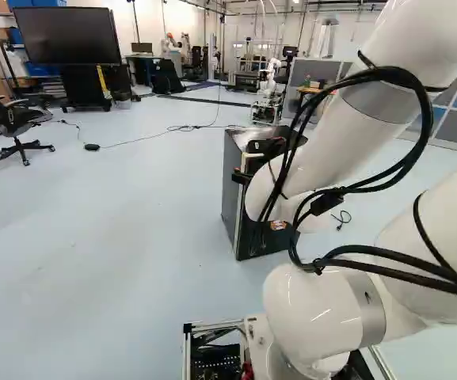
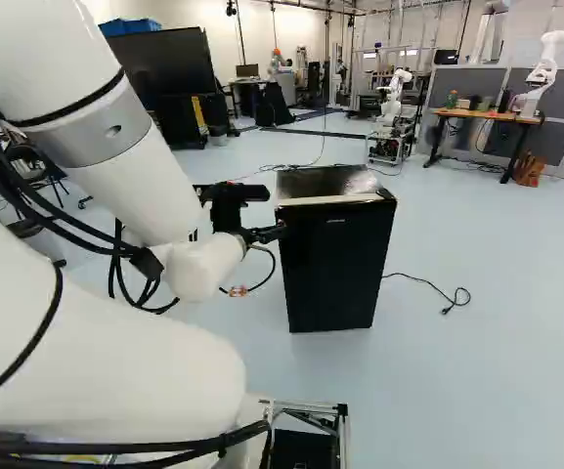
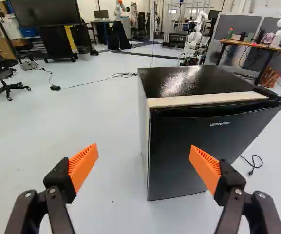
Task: Grab a drink from the fridge
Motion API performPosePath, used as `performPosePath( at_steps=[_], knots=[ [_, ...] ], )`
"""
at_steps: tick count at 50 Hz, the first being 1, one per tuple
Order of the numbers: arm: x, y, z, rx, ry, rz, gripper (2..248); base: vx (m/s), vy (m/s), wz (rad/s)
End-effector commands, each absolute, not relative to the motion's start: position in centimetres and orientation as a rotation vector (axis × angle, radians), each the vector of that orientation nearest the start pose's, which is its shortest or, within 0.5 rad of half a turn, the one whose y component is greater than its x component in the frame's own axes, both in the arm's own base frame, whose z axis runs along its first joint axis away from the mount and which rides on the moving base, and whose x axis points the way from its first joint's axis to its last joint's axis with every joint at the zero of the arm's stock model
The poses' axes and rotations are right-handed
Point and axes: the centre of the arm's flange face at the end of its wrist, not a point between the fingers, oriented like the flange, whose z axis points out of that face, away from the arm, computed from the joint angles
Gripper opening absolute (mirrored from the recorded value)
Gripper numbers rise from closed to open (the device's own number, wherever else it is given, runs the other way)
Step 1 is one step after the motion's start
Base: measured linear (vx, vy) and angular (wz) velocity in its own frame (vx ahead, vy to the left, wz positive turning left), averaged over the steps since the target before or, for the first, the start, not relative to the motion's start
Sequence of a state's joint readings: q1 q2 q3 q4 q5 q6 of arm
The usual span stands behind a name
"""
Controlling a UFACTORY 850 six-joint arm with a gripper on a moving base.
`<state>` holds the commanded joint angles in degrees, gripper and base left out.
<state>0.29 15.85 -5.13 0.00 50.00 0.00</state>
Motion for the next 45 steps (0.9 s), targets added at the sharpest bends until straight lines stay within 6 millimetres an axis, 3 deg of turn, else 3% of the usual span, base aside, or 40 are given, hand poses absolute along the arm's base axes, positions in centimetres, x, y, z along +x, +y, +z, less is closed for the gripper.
performPosePath(
  at_steps=[18, 45],
  knots=[
    [27.4, 0.2, 36.7, -2.546, -0.003, -1.834, 247, 0.005, 0.009, 0.002],
    [29.9, 1.2, 37.1, -2.488, 0.048, -1.900, 247, 0.000, 0.000, 0.000]
  ],
)
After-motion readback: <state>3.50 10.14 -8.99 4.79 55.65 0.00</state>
